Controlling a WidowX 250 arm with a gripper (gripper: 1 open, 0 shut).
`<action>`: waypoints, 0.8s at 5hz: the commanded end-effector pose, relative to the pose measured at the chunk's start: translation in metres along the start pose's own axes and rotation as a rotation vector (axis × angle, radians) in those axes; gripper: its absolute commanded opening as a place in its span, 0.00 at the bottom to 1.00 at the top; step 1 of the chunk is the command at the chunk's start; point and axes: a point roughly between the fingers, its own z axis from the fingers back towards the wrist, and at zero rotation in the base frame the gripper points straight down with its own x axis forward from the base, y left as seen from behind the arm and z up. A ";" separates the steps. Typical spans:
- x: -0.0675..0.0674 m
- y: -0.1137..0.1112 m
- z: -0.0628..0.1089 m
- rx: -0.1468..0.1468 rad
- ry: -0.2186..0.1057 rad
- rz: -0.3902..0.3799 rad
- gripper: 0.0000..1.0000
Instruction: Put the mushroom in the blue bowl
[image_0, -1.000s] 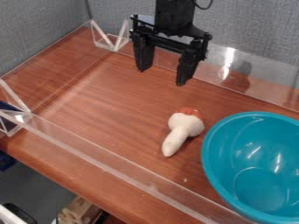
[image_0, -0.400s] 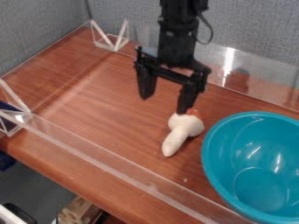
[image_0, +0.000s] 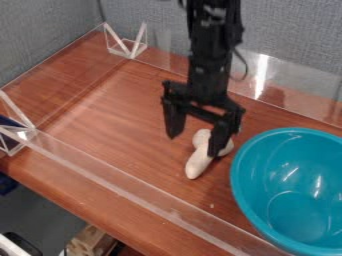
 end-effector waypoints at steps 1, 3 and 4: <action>0.005 -0.006 -0.005 -0.005 -0.030 -0.018 1.00; 0.011 -0.007 -0.023 -0.008 -0.020 -0.023 1.00; 0.018 -0.004 -0.024 -0.013 -0.025 -0.017 1.00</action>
